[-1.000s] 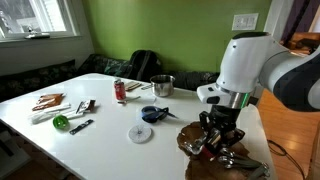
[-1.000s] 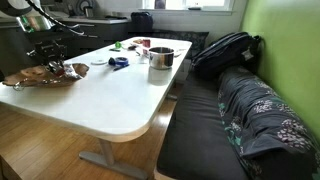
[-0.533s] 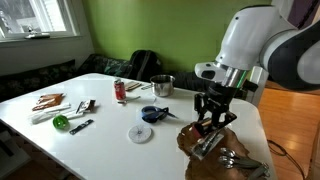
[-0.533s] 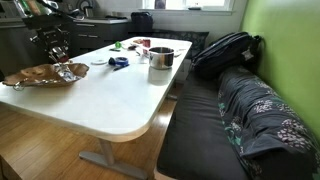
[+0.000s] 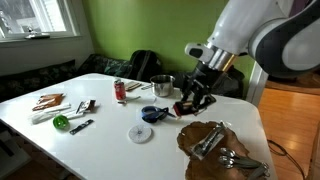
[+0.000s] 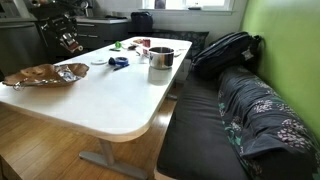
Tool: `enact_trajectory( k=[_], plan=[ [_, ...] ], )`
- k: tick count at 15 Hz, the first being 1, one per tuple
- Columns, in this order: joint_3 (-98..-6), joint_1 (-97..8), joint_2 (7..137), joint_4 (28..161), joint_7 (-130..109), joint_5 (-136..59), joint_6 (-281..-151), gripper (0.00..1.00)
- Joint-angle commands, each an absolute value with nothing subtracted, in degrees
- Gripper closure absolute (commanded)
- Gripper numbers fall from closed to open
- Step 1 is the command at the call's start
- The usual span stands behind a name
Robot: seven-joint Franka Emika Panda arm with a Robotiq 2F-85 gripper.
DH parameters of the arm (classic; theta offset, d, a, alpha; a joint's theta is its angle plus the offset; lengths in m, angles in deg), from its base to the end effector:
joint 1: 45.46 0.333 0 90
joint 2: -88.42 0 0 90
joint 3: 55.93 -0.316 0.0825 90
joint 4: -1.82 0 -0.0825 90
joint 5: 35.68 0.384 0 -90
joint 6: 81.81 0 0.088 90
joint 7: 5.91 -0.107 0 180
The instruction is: Remove the toy cart with the silver object in it from the wooden plate and put it on the white circular object on the table
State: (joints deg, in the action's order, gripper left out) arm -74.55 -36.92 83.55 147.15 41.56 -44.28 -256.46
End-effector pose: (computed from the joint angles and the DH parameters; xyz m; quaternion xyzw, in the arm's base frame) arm 0.4351 0.2370 0.2897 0.7337 0.6447 0.2092 0.0473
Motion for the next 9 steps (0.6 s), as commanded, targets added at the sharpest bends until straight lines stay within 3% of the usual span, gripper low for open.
enact_trajectory(
  k=[1,3,4,9],
  plan=[
    [-67.01,-35.02,79.56,133.8,31.91,-58.84,-252.31,0.83],
    [-65.9,-34.07,74.25,125.88,28.96,-62.48,-248.39,0.83],
    [-67.3,-35.82,80.8,133.44,31.67,-59.32,-251.16,0.58],
    [-66.95,-35.09,73.98,126.08,30.76,-60.89,-249.09,0.58]
  ],
)
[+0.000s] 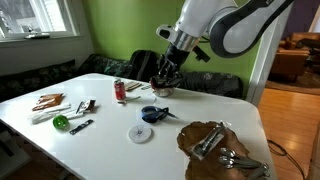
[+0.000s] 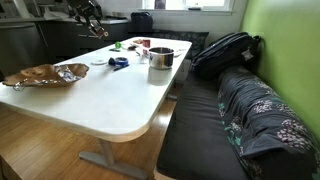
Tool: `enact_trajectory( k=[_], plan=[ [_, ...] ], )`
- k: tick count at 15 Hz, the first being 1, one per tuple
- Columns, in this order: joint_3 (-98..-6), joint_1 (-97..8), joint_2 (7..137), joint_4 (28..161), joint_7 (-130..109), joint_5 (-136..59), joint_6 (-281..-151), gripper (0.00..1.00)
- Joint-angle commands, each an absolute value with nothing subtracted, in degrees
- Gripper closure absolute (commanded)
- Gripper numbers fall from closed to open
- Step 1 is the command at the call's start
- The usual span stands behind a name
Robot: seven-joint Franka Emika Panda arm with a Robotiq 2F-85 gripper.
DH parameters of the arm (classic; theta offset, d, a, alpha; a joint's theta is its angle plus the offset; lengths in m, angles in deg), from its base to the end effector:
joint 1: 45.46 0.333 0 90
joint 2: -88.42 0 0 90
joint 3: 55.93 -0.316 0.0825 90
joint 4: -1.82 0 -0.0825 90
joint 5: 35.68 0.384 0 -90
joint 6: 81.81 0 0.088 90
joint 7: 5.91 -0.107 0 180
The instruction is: Remove the toy cart with the silver object in it from the wooden plate and put it on the white circular object on the table
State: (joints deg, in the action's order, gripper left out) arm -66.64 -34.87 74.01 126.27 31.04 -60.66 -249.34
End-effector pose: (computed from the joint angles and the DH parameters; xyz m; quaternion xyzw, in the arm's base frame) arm 0.5483 0.2387 0.3318 0.7384 0.6225 0.2351 0.1098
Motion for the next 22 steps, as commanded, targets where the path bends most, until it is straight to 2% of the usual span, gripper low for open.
enact_trajectory(
  k=[1,3,6,13,14,16,17,19,20,22],
  plan=[
    [-66.97,-35.02,73.82,126.04,30.71,-60.9,-249.08,0.83],
    [-75.75,-38.79,70.17,125.16,41.74,-49.22,-245.83,0.83],
    [-82.86,-41.84,64.31,118.07,52.11,-41.19,-238.46,0.83],
    [-72.76,-33.24,52.24,95.56,50.98,-46.98,-203.81,0.83],
    [-72.32,-32.74,50.6,92.53,51.18,-47.1,-201.34,0.83],
    [-74.32,-33.95,49.84,90.09,53.26,-43.34,-204.48,0.83],
    [-72.82,-33.62,52.12,94.46,51.41,-44.82,-204.61,0.58],
    [-73.35,-33.37,50.76,91.37,52.11,-44.03,-204.64,0.58],
    [-71.55,-31.28,49.92,90.21,47.18,-45.81,-206.13,0.83],
    [-69.7,-29.02,47.05,86.42,42.52,-47.69,-205.18,0.83]
  ],
)
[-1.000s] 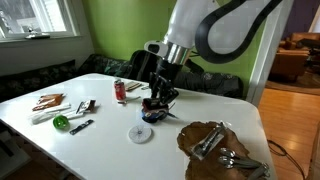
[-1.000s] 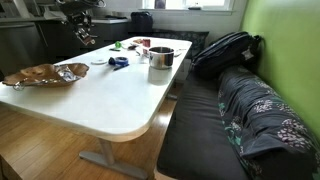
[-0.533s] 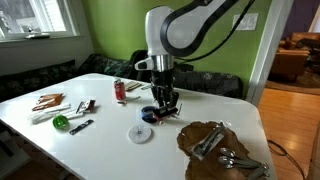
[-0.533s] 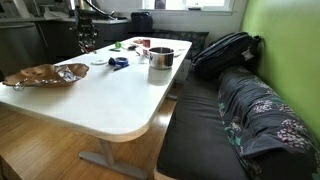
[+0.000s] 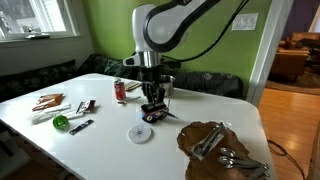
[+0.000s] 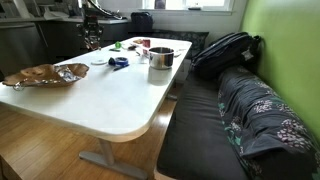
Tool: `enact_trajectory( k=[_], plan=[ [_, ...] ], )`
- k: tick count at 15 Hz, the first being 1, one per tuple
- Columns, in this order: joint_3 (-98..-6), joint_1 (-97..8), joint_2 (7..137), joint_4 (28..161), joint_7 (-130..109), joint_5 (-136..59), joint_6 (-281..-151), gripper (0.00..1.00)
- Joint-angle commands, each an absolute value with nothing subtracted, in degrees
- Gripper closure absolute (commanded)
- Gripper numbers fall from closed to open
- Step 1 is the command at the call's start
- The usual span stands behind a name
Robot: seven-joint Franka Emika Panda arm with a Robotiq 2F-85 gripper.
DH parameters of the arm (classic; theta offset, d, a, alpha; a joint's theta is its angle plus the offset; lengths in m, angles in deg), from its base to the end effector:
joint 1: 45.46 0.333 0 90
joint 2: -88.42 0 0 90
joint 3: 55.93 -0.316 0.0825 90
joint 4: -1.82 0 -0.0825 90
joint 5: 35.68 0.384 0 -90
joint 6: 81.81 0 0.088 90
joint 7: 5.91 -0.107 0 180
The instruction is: Remove the toy cart with the silver object in it from the wooden plate and put it on the white circular object on the table
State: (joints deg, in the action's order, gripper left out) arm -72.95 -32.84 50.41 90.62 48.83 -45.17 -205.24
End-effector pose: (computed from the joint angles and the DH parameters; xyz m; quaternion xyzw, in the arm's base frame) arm 0.6260 0.3129 0.2705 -0.7283 -0.6847 0.0084 0.0251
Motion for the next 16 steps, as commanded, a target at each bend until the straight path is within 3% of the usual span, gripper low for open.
enact_trajectory(
  k=[1,9,10,12,13,16],
  plan=[
    [-69.1,-28.0,45.37,84.02,40.46,-48.23,-203.94,0.83],
    [-67.4,-21.94,32.63,64.8,28.61,-50.15,-192.47,0.83],
    [-67.6,-22.41,36.7,71.19,30.26,-50.33,-196.01,0.58],
    [-67.59,-22.21,34.48,68.17,29.49,-50.32,-194.72,0.58],
    [-67.55,-22.26,33.91,67.45,29.39,-50.32,-194.56,0.83],
    [-67.91,-22.85,32.17,66.25,28.93,-49.21,-196.08,0.83]
  ],
)
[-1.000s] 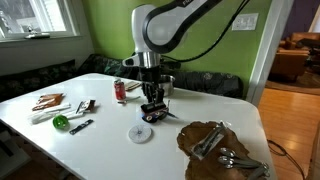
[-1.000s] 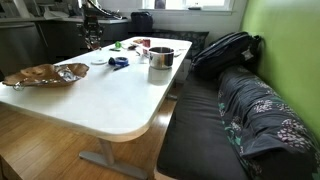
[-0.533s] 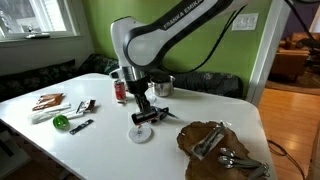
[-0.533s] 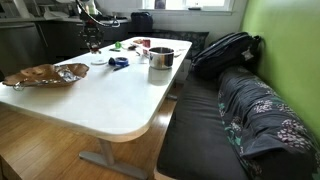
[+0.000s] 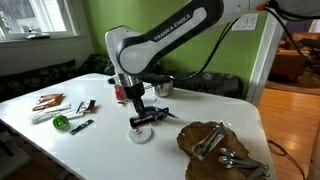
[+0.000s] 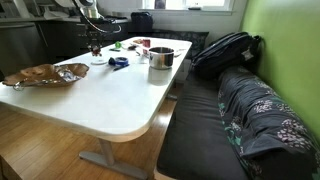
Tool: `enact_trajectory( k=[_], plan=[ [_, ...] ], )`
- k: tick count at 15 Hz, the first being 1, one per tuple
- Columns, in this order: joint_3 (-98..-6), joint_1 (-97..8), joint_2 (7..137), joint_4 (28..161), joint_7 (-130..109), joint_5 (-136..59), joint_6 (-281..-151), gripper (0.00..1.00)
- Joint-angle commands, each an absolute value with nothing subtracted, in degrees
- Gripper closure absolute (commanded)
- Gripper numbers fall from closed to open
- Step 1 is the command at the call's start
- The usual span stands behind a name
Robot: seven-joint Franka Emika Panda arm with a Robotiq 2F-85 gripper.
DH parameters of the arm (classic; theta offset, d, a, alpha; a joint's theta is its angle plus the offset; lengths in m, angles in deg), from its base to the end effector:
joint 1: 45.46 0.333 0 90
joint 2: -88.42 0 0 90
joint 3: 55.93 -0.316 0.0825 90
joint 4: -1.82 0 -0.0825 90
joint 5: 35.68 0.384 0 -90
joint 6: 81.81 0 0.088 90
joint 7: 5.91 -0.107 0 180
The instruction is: Remove the toy cart with the silver object in it from the wooden plate and put it on the white circular object on the table
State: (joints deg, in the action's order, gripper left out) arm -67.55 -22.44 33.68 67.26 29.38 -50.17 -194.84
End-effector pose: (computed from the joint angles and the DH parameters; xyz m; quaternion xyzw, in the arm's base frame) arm 0.6539 0.3779 0.2173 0.8074 0.5869 -0.0536 0.0284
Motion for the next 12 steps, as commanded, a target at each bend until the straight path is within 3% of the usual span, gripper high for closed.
enact_trajectory(
  k=[1,12],
  plan=[
    [-67.95,-22.94,31.9,66.26,29.04,-49.03,-196.56,0.83],
    [-68.13,-24.01,28.82,65.48,29.52,-47.11,-202.31,0.83]
  ],
)
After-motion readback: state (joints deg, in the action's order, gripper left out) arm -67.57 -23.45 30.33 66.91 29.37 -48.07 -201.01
